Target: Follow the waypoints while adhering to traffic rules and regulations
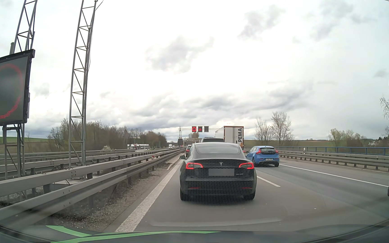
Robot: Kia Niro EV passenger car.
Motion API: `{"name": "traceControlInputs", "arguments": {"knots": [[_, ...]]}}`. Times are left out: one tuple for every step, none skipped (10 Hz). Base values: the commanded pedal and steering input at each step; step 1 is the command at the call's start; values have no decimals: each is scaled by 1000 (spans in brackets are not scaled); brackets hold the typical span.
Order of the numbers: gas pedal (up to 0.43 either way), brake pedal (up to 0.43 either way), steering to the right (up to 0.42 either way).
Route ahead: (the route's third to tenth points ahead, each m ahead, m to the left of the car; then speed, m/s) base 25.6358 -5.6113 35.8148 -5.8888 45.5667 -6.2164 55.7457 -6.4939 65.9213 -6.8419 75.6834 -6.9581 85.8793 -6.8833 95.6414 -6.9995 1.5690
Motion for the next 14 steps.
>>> {"name": "traceControlInputs", "arguments": {"knots": [[110, 0, -6], [118, 0, -5], [118, 0, -5], [118, 0, -4], [130, 0, -4], [130, 0, -2], [138, 0, -1], [138, 0, -1], [138, 0, -1], [150, 0, -1], [157, 0, 0], [157, 0, 1], [169, 0, 1], [169, 0, 1]]}}
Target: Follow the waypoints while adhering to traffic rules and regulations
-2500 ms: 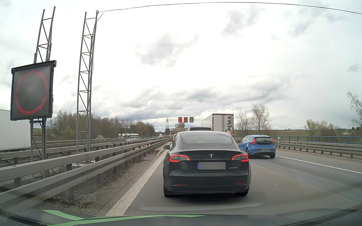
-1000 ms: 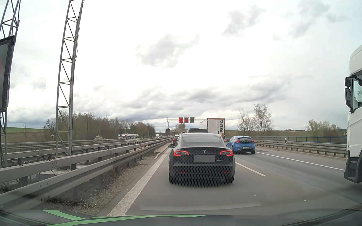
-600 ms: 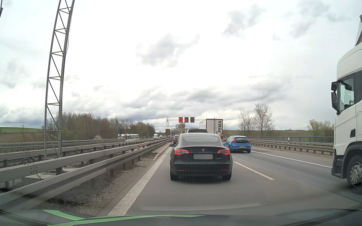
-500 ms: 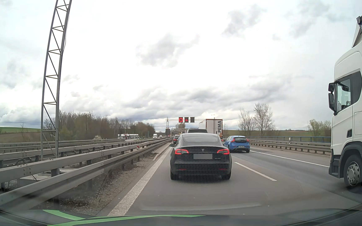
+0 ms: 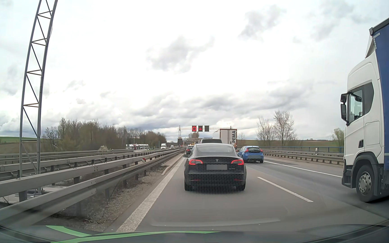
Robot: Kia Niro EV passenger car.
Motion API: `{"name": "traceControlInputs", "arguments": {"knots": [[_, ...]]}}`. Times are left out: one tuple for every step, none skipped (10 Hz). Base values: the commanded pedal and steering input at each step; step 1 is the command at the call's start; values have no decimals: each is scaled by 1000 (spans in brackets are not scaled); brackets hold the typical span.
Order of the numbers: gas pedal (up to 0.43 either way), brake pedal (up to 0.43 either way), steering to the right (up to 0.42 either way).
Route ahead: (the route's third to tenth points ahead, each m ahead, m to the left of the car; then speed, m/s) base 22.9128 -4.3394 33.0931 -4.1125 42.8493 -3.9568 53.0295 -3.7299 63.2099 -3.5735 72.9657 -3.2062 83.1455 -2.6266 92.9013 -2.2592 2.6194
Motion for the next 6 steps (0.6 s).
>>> {"name": "traceControlInputs", "arguments": {"knots": [[169, 0, 1], [177, 0, 1], [177, 0, 1], [177, 0, 3], [177, 0, 3], [189, 0, 3]]}}
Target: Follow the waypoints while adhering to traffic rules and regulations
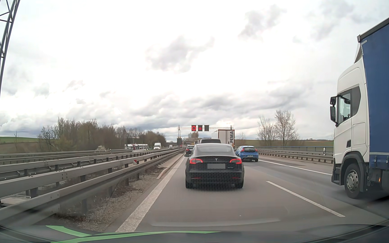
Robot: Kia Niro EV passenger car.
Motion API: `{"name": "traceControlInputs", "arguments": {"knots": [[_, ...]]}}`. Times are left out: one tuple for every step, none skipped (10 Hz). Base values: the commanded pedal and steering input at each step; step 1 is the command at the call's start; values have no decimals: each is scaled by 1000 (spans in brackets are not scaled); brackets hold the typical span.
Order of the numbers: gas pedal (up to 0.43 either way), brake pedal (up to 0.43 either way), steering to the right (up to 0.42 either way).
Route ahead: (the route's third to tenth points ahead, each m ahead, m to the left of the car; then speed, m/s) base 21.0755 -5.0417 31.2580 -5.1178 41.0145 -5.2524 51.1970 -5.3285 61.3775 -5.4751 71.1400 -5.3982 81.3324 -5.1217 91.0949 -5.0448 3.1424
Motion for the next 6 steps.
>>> {"name": "traceControlInputs", "arguments": {"knots": [[189, 0, 4], [189, 0, 4], [189, 0, 4], [189, 0, 4], [189, 0, 4], [189, 0, 4]]}}
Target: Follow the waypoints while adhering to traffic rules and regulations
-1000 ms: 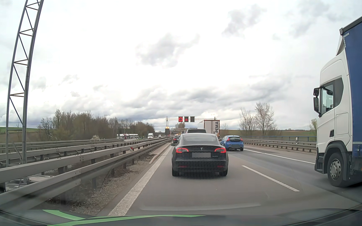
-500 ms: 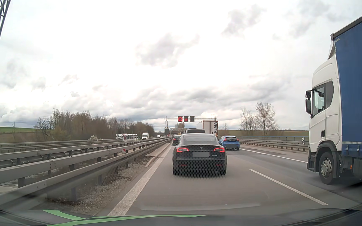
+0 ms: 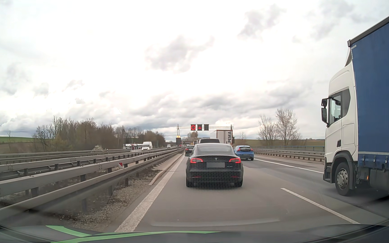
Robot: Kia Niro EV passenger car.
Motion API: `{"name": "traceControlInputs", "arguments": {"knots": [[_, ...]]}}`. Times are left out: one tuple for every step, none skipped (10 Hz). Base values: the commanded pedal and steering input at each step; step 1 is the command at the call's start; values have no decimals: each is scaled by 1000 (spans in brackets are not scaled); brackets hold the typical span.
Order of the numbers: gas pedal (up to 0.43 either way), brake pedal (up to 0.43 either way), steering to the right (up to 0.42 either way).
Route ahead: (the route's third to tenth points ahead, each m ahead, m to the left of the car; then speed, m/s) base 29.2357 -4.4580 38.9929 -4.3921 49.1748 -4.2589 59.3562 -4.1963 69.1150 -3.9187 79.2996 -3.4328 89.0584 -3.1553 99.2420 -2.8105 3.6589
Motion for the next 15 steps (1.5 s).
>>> {"name": "traceControlInputs", "arguments": {"knots": [[189, 0, 4], [189, 0, 3], [189, 0, 3], [189, 0, 3], [189, 0, 3], [189, 0, 2], [177, 0, 1], [177, 0, 1], [169, 0, 0], [150, 0, -1], [130, 0, -1], [98, 0, -1], [59, 0, -1], [28, 0, -2], [20, 0, -2]]}}
